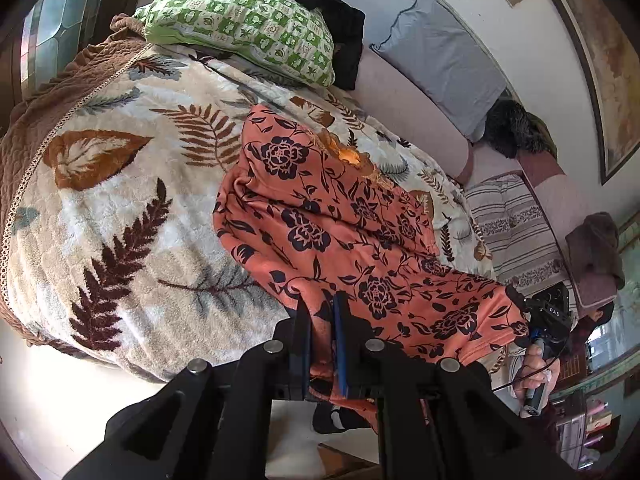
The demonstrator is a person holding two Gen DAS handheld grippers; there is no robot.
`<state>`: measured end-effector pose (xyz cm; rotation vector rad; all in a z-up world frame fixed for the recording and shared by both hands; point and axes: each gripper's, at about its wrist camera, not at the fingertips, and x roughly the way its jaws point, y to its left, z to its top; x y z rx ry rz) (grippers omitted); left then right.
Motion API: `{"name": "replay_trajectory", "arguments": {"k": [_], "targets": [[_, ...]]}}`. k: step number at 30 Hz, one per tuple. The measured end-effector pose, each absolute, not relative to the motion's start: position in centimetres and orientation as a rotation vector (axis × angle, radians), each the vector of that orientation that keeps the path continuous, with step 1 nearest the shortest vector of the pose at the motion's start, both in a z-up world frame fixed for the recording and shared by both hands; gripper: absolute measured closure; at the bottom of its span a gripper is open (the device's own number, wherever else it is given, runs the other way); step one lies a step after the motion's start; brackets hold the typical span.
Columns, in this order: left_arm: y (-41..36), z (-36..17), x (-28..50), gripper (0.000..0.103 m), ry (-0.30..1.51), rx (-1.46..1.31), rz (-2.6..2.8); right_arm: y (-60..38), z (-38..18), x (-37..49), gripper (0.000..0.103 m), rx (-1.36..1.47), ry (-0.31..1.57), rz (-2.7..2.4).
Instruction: Fold small clothes
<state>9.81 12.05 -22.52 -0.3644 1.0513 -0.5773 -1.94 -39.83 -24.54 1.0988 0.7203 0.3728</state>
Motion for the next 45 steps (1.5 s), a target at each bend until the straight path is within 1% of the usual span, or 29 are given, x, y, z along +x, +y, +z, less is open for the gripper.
{"name": "replay_trajectory", "arguments": {"k": [5,10,14,16,18,19,20,21,22,23,24,27,28,29,30,31,33,34,37,39,43,45], "targets": [[11.8,-21.1,14.4,0.093,1.020,-0.410,-0.561,-41.4,-23.3,2.9,0.097,1.091,0.688,0.381],[11.1,-20.8,22.6,0.093,1.010,-0.452,-0.512,-44.2,-24.4,9.9,0.097,1.133,0.662,0.314],[9.3,-22.0,31.4,0.093,1.009,-0.498,-0.438,-47.6,-28.4,16.4,0.097,1.255,0.625,0.214],[8.2,-23.3,35.3,0.092,0.998,-0.516,-0.400,-49.1,-31.1,19.3,0.093,1.317,0.619,0.155],[7.0,-25.0,38.3,0.092,0.988,-0.525,-0.374,-50.8,-34.4,21.3,0.093,1.414,0.628,0.089],[6.4,-26.0,39.4,0.092,0.990,-0.516,-0.349,-51.7,-36.1,22.0,0.090,1.462,0.633,0.066],[6.0,-26.9,40.1,0.092,0.995,-0.502,-0.305,-52.4,-37.5,22.4,0.086,1.489,0.635,0.038],[5.7,-27.7,40.5,0.092,0.996,-0.499,-0.277,-53.0,-38.5,22.5,0.073,1.502,0.638,0.002],[5.6,-28.3,40.5,0.092,0.990,-0.501,-0.267,-53.7,-39.4,22.4,0.066,1.509,0.631,-0.022],[5.5,-28.6,40.2,0.092,0.974,-0.497,-0.247,-54.2,-39.9,21.9,0.044,1.518,0.605,-0.024],[5.5,-28.7,39.6,0.092,0.950,-0.486,-0.221,-54.6,-40.1,21.2,0.026,1.525,0.560,-0.020],[5.0,-27.1,36.2,0.091,0.834,-0.478,-0.173,-56.0,-39.0,18.5,0.025,1.498,0.412,-0.067],[4.2,-26.4,34.9,0.084,0.801,-0.472,-0.177,-56.1,-38.1,18.2,0.026,1.455,0.410,-0.048],[3.2,-26.0,33.8,0.071,0.791,-0.450,-0.183,-55.8,-36.7,18.4,0.028,1.394,0.428,-0.018],[1.9,-25.9,33.0,0.064,0.801,-0.416,-0.181,-54.9,-35.3,18.8,0.033,1.313,0.462,0.000],[0.7,-26.1,32.5,0.056,0.824,-0.388,-0.175,-53.4,-33.6,19.0,0.036,1.213,0.519,0.008],[-1.7,-27.1,32.1,0.056,0.885,-0.352,-0.237,-49.1,-31.9,20.7,0.052,1.024,0.661,0.064],[-2.6,-27.6,31.9,0.056,0.906,-0.333,-0.276,-46.6,-31.7,21.2,0.055,0.948,0.732,0.096],[-3.1,-29.4,32.1,0.056,0.954,-0.289,-0.255,-41.2,-32.8,23.2,0.055,0.801,0.913,0.110],[-2.4,-30.1,32.6,0.056,0.965,-0.280,-0.233,-39.6,-34.0,25.4,0.055,0.754,0.982,0.078],[-0.8,-30.3,33.7,0.056,0.962,-0.265,-0.210,-40.3,-34.7,32.1,0.056,0.666,0.972,-0.062],[0.0,-30.4,34.1,0.056,0.973,-0.291,-0.206,-41.4,-33.9,35.1,0.056,0.689,0.944,-0.119]]}}
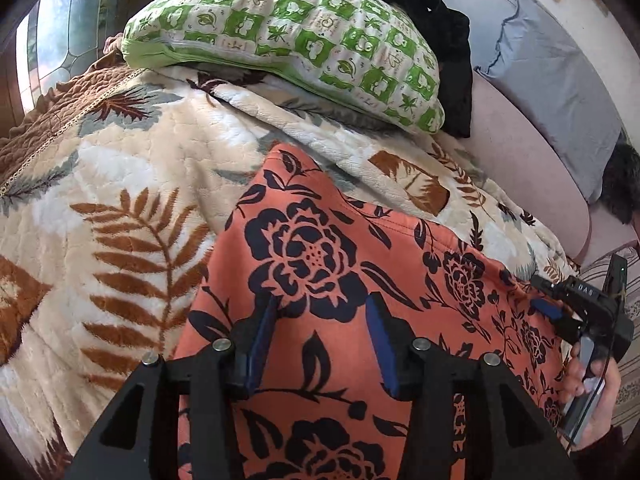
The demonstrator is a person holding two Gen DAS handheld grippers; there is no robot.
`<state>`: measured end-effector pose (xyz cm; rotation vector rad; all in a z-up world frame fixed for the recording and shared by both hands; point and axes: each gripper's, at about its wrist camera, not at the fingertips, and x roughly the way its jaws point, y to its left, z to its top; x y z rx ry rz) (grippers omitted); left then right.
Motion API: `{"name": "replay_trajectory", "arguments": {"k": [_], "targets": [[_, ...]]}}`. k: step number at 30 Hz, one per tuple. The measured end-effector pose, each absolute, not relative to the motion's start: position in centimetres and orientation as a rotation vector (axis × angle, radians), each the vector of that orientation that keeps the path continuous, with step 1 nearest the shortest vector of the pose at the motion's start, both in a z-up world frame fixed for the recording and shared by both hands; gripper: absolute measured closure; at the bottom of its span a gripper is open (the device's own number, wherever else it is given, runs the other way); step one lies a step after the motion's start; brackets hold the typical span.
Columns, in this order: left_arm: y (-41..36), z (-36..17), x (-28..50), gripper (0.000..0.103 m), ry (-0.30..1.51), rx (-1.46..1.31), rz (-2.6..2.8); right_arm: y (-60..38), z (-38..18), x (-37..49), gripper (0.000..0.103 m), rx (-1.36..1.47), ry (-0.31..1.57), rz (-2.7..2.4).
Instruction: Fold small clothes
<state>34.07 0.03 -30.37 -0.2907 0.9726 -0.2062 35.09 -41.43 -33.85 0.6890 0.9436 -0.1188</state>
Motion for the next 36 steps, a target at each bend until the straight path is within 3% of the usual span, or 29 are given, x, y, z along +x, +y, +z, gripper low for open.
{"name": "replay_trajectory", "arguments": {"k": [3,5,8,12,14,15,23,27,36], "targets": [[1.2,-30.0,34.3,0.056,0.982,-0.329,-0.202,-40.2,-30.1,35.5,0.054,0.668,0.790,-0.103],[1.4,-29.7,34.3,0.056,0.979,-0.318,-0.189,-37.6,-28.0,34.6,0.047,0.638,0.703,-0.030],[1.2,-29.5,33.7,0.056,0.983,-0.242,-0.153,-32.4,-28.2,34.7,0.045,0.548,0.800,0.086],[2.0,-30.2,32.8,0.054,1.029,-0.156,-0.096,-25.4,-32.0,36.4,0.060,0.434,1.011,0.173],[3.1,-30.9,32.6,0.036,1.067,-0.143,-0.063,-23.1,-34.3,38.1,0.060,0.398,1.100,0.147],[3.8,-31.3,32.6,0.034,1.080,-0.140,-0.051,-22.4,-35.1,39.2,0.060,0.378,1.121,0.104],[6.8,-30.7,32.9,0.033,1.070,-0.176,0.000,-14.8,-31.3,43.0,0.061,0.261,1.079,0.238],[6.9,-30.5,33.0,0.033,1.060,-0.141,0.008,-10.2,-34.5,44.6,0.059,0.173,1.150,0.246],[4.6,-27.5,32.0,0.033,0.914,-0.069,-0.015,-16.0,-30.2,40.4,0.060,0.301,0.987,0.184]]}}
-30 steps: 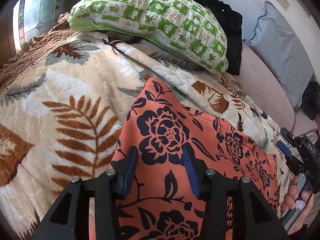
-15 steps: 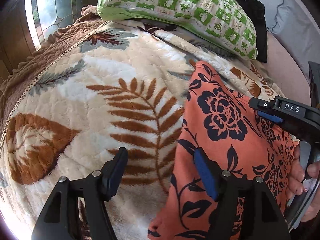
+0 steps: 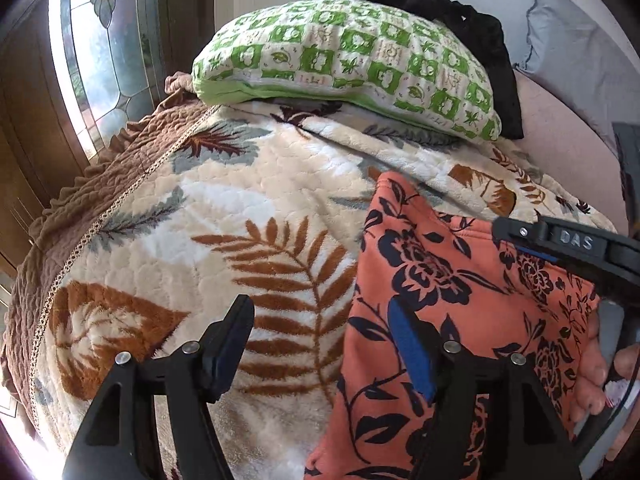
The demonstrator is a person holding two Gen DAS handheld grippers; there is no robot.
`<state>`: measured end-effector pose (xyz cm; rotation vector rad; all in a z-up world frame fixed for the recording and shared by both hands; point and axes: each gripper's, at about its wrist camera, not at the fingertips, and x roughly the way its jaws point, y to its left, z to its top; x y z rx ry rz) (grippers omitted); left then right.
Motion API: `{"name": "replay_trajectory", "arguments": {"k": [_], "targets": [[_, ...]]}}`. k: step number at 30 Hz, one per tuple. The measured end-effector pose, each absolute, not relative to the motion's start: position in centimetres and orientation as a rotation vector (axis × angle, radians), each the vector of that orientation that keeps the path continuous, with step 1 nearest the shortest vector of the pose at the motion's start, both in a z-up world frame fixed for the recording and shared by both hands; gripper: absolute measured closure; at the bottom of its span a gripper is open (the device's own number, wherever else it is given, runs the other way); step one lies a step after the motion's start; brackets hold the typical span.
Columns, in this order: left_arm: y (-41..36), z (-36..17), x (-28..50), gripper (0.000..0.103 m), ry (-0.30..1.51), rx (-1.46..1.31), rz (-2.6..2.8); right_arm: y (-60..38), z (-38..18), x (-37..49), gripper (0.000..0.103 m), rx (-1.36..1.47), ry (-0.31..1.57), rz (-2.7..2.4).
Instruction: Fold small clothes
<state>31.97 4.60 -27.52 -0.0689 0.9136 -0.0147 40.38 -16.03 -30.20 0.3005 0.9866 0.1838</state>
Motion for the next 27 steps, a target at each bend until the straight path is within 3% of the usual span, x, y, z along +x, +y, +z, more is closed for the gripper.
{"name": "replay_trajectory", "arguments": {"k": [14,19,27], "targets": [[-3.1,-25.9,30.1,0.033,0.815,0.046,-0.102,-31.4,-28.8,23.3,0.060,0.376,0.975,-0.086],[-5.0,-26.9,29.6,0.032,0.827,0.102,-0.124,-33.3,-33.7,22.2,0.060,0.441,1.065,-0.117],[-7.4,-30.5,29.9,0.022,0.953,0.159,-0.174,-36.2,-32.1,21.9,0.060,0.566,0.933,-0.150]]}}
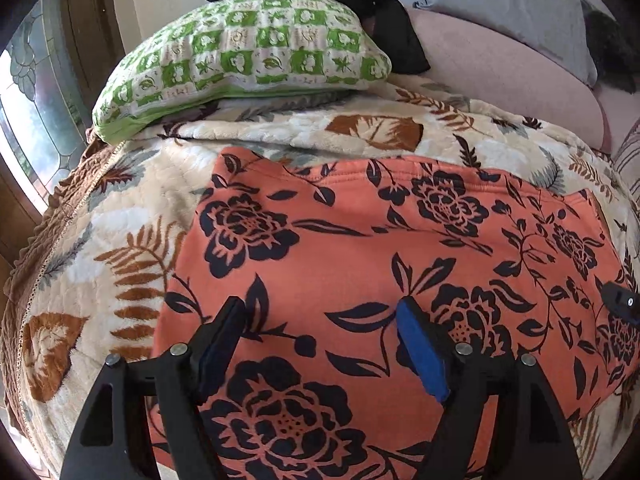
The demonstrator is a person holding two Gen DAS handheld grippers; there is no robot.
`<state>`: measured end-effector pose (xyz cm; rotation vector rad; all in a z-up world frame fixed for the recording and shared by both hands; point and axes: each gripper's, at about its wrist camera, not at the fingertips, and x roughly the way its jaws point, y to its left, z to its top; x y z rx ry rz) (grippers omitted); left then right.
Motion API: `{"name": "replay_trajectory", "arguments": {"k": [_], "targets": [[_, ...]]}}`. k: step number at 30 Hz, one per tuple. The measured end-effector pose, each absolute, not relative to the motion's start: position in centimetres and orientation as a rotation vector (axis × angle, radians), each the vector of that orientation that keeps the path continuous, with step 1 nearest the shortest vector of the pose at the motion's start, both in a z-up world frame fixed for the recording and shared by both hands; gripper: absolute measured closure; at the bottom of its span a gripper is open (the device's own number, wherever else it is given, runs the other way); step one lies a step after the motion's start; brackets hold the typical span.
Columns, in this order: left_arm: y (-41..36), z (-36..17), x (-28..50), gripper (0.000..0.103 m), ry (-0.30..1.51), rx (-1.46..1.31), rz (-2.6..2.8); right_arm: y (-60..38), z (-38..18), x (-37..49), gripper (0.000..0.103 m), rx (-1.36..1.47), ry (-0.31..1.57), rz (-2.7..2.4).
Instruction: Fold small clothes
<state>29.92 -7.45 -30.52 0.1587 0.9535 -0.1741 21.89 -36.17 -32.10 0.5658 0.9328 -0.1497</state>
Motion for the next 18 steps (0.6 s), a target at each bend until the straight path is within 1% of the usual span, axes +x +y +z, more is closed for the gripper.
{"name": "replay_trajectory", "arguments": {"k": [2,4,7,12,16,18], "targets": [[-7.9,-31.5,30.0,0.009,0.963,0.183,-0.166,-38.1,-33.4,22.1,0.060,0.642,0.969,-0.188],[-8.6,-32.1,30.1,0.000,0.954,0.223,-0.145,-39.5,-34.7,22.5,0.061,0.725,0.998,-0.179],[-8.8,-32.6,30.3,0.000,0.946,0.215,-0.111,-39.9,-33.7,22.4,0.061,0.753,0.972,-0.165],[-8.5,-32.5,30.5,0.000,0.956,0.199,-0.113,-41.6,-32.3,21.2,0.060,0.787,0.850,-0.204],[-8.1,-32.3,30.4,0.000,0.965,0.225,-0.153,-43.5,-34.3,21.2,0.060,0.857,0.888,-0.226],[-7.5,-31.6,29.6,0.000,0.973,0.220,-0.129,-44.1,-34.5,20.8,0.060,0.903,0.875,-0.203]]}}
